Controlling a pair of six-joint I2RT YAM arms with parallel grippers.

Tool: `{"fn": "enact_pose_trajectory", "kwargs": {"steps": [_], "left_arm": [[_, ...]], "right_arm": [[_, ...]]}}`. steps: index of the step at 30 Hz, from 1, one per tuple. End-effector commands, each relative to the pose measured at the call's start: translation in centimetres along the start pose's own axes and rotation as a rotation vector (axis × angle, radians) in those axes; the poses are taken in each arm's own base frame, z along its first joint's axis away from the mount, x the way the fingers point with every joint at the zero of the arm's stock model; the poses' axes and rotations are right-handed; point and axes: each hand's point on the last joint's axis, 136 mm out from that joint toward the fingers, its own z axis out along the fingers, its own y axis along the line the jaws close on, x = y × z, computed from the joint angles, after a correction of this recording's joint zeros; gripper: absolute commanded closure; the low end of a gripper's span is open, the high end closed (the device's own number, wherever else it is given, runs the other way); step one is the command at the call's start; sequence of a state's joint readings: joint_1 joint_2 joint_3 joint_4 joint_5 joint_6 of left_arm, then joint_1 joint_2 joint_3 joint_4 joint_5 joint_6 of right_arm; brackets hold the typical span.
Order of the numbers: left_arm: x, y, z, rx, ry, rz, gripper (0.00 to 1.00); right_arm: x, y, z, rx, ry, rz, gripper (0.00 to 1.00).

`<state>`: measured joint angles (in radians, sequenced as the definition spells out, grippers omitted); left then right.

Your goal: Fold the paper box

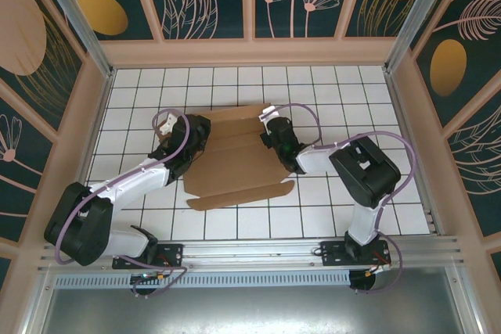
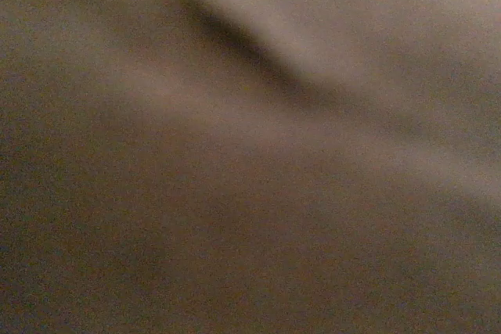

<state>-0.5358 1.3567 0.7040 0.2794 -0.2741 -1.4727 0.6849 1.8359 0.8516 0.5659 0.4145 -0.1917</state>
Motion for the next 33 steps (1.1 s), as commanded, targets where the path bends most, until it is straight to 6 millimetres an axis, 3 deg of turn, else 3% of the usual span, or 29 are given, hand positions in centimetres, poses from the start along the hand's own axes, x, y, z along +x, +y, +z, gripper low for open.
{"fn": "enact_pose_trajectory", "kwargs": {"steps": [1,5,6,10,14,17,22,25,29,33], "left_arm": [[0.0,1.9,-0.2,-0.089,0.001,0.002,1.0],[-0.1,2.0,-0.2,-0.091,-0.001,0.008,1.0],[-0.1,2.1,-0.2,-0.091,0.0,0.011,0.96],[0.0,1.0,-0.5,-0.057,0.017,0.078,0.67],[-0.6,-0.6,-2.2,-0.01,0.016,0.213,0.35],[-1.2,-1.5,-4.4,0.011,0.021,0.391,0.22],[-0.7,-2.0,-8.6,0.086,0.096,0.635,0.26],[-2.6,-2.0,-10.4,0.071,0.053,0.673,0.29],[-5.2,-2.7,-9.9,0.032,0.041,0.677,0.3],[-5.0,-3.8,-7.4,0.068,0.116,0.672,0.33]], "right_arm": [[1.0,-2.3,0.5,0.171,0.054,-0.065,0.95],[1.1,-2.4,0.5,0.174,0.063,-0.063,0.94],[1.0,-2.2,0.4,0.158,0.055,-0.056,0.92],[0.8,-2.6,-0.3,0.11,0.033,-0.022,0.89],[1.0,-3.5,-0.7,0.078,0.038,0.029,0.89],[1.0,-3.8,-0.9,0.084,0.038,0.043,0.88],[1.1,-4.3,-0.9,0.113,0.043,0.064,0.87],[1.4,-4.3,-0.7,0.101,0.051,0.081,0.87],[1.6,-4.2,-0.4,0.085,0.057,0.084,0.86],[1.7,-4.4,-0.3,0.067,0.061,0.099,0.84]]}}
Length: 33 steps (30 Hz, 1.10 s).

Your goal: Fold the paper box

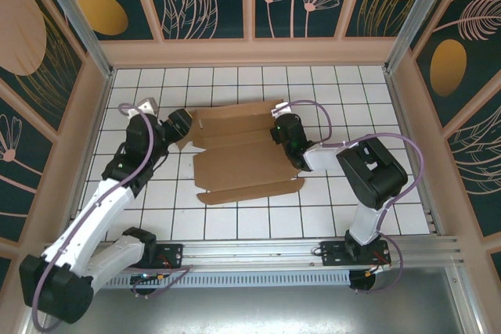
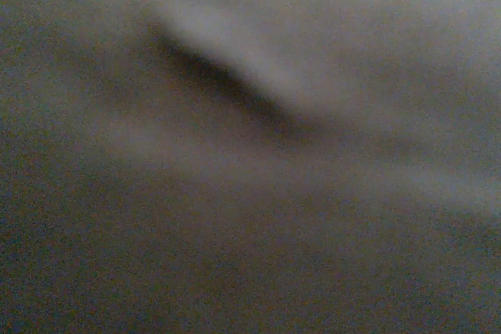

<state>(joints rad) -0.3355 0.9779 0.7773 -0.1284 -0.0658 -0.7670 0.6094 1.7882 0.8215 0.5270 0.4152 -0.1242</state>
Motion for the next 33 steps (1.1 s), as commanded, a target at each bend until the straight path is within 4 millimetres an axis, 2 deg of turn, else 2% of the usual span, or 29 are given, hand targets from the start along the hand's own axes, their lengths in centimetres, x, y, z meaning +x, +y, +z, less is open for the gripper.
{"fn": "enact_pose_trajectory", "kwargs": {"steps": [1,4,10,13,16,18,24,30,33], "left_arm": [[0.9,-1.2,2.0,0.079,0.113,0.049,0.35],[1.1,-1.6,4.4,0.141,0.166,-0.01,0.4],[1.9,-2.9,7.5,0.244,0.224,-0.084,0.39],[2.2,-3.4,8.0,0.288,0.231,-0.117,0.41],[2.7,-2.8,8.7,0.287,0.234,-0.134,0.44],[2.9,-2.2,9.2,0.283,0.229,-0.149,0.49],[3.6,-2.2,9.8,0.349,0.224,-0.198,0.6],[4.2,-1.5,10.3,0.336,0.231,-0.21,0.53],[4.1,-1.5,10.2,0.34,0.218,-0.212,0.54]], "right_arm": [[0.7,-0.7,0.0,0.001,0.026,0.008,0.84],[0.6,-0.6,0.1,-0.014,0.028,0.01,0.84],[0.8,0.0,0.3,-0.037,0.039,-0.003,0.84],[0.8,-0.1,0.3,-0.037,0.038,-0.002,0.85],[0.8,0.1,0.3,-0.043,0.038,-0.005,0.85],[0.8,0.1,0.2,-0.047,0.038,-0.005,0.85],[0.9,0.1,0.1,-0.05,0.046,-0.003,0.86],[1.0,0.1,0.0,-0.05,0.055,0.0,0.86],[0.9,0.1,0.0,-0.053,0.056,0.005,0.86]]}}
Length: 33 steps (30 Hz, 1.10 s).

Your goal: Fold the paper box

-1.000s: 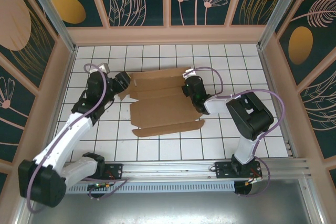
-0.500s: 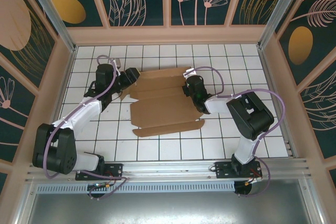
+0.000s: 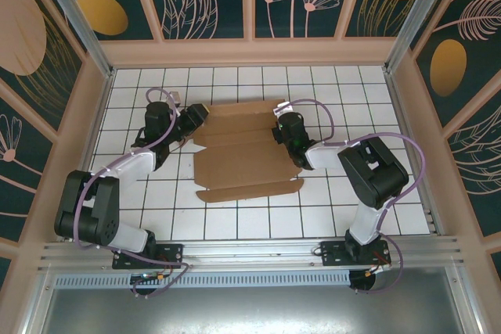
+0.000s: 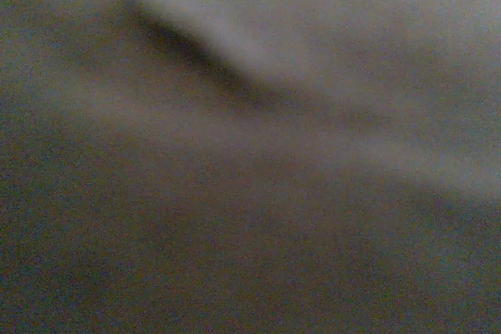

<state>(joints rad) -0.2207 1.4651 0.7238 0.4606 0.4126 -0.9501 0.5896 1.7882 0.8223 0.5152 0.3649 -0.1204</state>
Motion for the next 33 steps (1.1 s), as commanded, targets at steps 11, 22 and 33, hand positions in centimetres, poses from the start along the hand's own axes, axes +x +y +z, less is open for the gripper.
{"fn": "enact_pose_trajectory", "kwargs": {"steps": [11,22,33], "left_arm": [[0.0,-1.2,0.5,0.199,-0.055,-0.072,0.9],[-2.5,-2.1,-3.4,0.048,-0.179,0.099,0.5],[2.8,2.3,-6.5,-0.181,-0.131,0.242,0.96]], "right_arm": [[0.2,-0.4,-0.3,0.005,0.046,0.03,0.89],[0.7,-1.8,-0.2,0.051,0.076,0.069,0.87],[0.8,-1.7,-0.1,0.048,0.08,0.061,0.88]]}}
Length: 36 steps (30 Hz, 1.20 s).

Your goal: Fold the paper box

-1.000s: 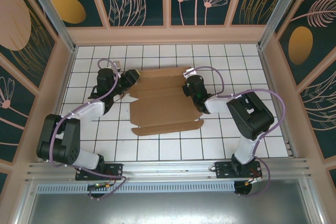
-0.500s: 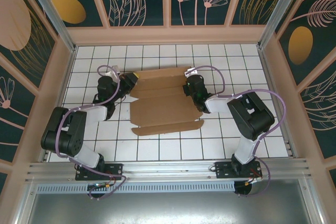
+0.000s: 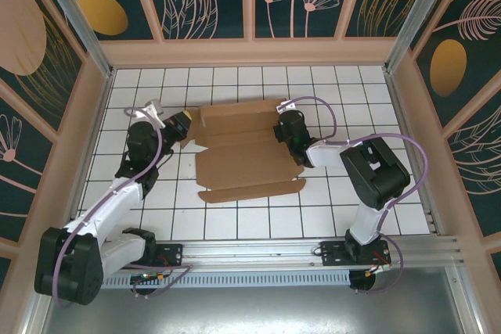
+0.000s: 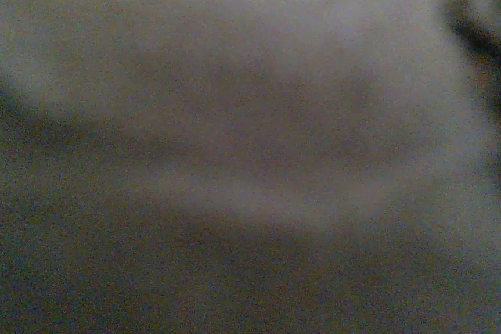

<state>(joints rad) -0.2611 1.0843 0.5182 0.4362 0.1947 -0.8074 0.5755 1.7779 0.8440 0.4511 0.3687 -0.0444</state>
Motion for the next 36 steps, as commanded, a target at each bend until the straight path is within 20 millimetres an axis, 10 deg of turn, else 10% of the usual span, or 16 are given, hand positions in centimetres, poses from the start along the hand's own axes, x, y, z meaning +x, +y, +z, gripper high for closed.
{"fn": "enact_pose_trajectory", "kwargs": {"steps": [1,15,36], "left_arm": [[4.7,3.7,0.1,-0.172,0.131,0.082,0.99],[5.8,7.5,5.5,-0.341,0.198,0.089,0.94],[7.0,16.0,5.8,-0.63,0.269,0.015,0.94]], "right_arm": [[0.7,-1.0,-0.2,0.033,0.047,-0.01,0.88],[1.1,-0.8,0.1,0.029,0.065,-0.024,0.89],[1.1,-0.7,0.1,0.022,0.065,-0.029,0.89]]}}
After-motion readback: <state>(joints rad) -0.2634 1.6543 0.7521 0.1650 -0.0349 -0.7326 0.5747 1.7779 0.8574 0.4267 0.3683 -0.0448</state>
